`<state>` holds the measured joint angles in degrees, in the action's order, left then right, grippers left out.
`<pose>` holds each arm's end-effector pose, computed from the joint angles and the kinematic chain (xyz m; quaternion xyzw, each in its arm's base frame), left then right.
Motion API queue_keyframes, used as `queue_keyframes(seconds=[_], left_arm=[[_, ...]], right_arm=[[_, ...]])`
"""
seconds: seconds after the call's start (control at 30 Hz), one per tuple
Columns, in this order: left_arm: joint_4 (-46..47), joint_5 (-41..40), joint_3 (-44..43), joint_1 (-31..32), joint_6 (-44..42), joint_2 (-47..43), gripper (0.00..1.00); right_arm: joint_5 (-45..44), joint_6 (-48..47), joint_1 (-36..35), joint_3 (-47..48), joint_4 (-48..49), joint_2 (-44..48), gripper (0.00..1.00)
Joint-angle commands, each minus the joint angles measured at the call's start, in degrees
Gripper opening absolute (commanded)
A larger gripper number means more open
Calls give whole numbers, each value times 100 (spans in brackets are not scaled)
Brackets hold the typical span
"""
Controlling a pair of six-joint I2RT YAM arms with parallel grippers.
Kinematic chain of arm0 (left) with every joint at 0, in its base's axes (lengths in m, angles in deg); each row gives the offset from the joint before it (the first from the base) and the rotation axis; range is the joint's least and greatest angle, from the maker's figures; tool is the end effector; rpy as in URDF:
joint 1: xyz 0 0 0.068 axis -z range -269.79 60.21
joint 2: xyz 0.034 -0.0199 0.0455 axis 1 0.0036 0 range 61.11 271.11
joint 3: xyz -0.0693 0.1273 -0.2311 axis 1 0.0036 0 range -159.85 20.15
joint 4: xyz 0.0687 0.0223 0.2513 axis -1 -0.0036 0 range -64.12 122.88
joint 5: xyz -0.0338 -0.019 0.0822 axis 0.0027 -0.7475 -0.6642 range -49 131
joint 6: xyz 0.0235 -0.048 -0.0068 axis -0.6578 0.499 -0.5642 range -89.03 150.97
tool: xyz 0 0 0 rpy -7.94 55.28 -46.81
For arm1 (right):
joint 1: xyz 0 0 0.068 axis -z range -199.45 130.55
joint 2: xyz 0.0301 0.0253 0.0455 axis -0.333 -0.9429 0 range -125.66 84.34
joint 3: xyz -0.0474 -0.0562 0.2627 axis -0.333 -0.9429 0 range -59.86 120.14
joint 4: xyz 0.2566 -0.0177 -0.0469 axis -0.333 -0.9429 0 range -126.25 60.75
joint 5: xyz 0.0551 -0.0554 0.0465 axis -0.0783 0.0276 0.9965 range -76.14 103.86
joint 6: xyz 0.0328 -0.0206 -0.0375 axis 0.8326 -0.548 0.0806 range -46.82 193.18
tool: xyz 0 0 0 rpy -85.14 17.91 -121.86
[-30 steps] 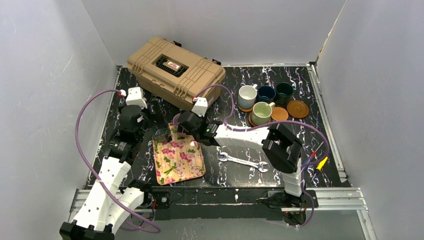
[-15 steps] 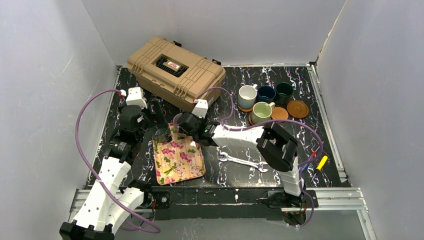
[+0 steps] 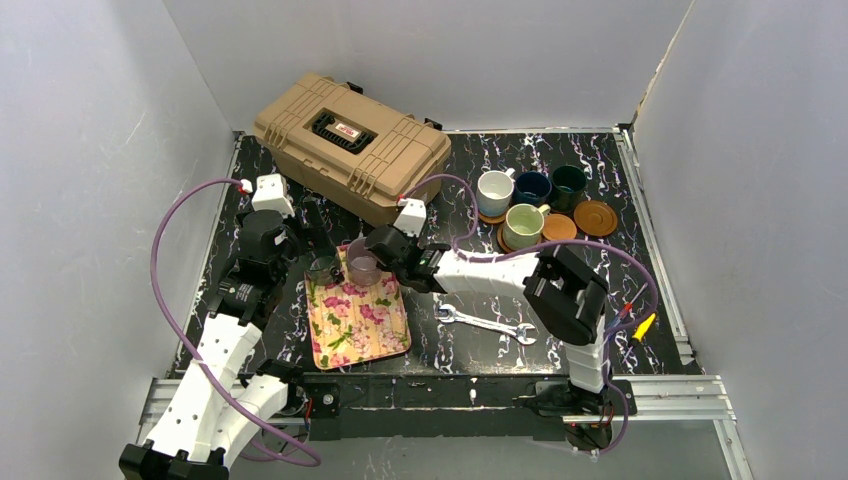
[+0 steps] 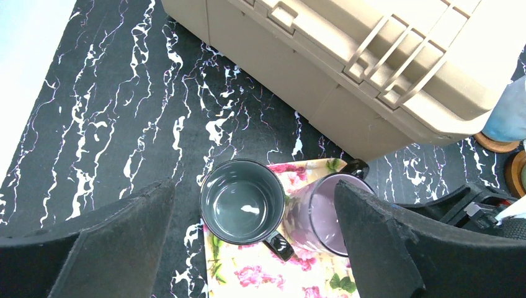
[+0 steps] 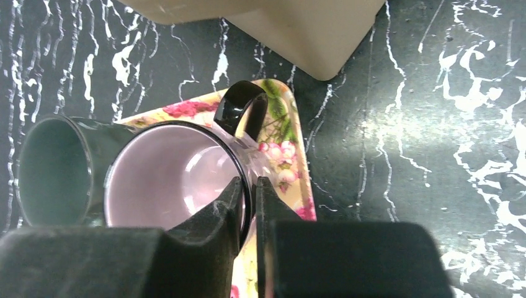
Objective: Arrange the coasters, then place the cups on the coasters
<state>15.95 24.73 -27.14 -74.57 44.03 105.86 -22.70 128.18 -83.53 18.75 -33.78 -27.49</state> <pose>0.1758 -0.0375 0.3433 -0.0719 0.7837 -0.0398 0.6157 0.2102 0.3839 0.2117 0.0702 0.8608 0.2176 0.4546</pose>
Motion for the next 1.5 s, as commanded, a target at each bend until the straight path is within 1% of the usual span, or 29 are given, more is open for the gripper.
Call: queue_keyframes(seconds=[0.0,0.07,0.17,0.33,0.43,0.57,0.7,0.8,0.97,1.07,1.2,1.3,1.47], left_arm=[[1,-34,0,28,-46,-36,98],[-3,-34,0,29,-41,-37,98],[3,-34,0,33,-45,-21,98],[-2,-34,0,31,-42,-7,98],[-8,-42,-6,29,-43,-1,98],[-5,-43,-9,32,-45,24,98],[-14,-34,-9,33,-36,47,98],[-21,-34,-9,29,-36,64,98],[-21,-16,-9,33,-24,77,98],[-22,-16,-9,33,-20,65,98],[-22,-16,-9,29,-16,68,98],[-29,-16,-9,31,-22,60,98],[-23,-20,-9,41,-15,42,98]], right_arm=[[114,-70,56,-135,-74,337,11],[190,-207,53,-128,-57,440,2],[353,-590,57,-107,-73,670,1],[791,-1617,53,-148,-105,1289,1],[716,-2119,60,-116,-512,1726,1],[454,-2443,156,74,-1393,2227,1],[269,-2538,583,68,-2000,2859,1],[-127,-2675,1060,50,-2434,3274,1],[-355,-2914,2242,77,-2957,3817,1],[-396,-3131,2983,5,-3042,4001,1],[61,-3264,4048,-271,-2740,4223,1],[375,-3307,4707,-451,-2555,4278,1],[1333,-3475,5818,-917,-2139,4235,1]])
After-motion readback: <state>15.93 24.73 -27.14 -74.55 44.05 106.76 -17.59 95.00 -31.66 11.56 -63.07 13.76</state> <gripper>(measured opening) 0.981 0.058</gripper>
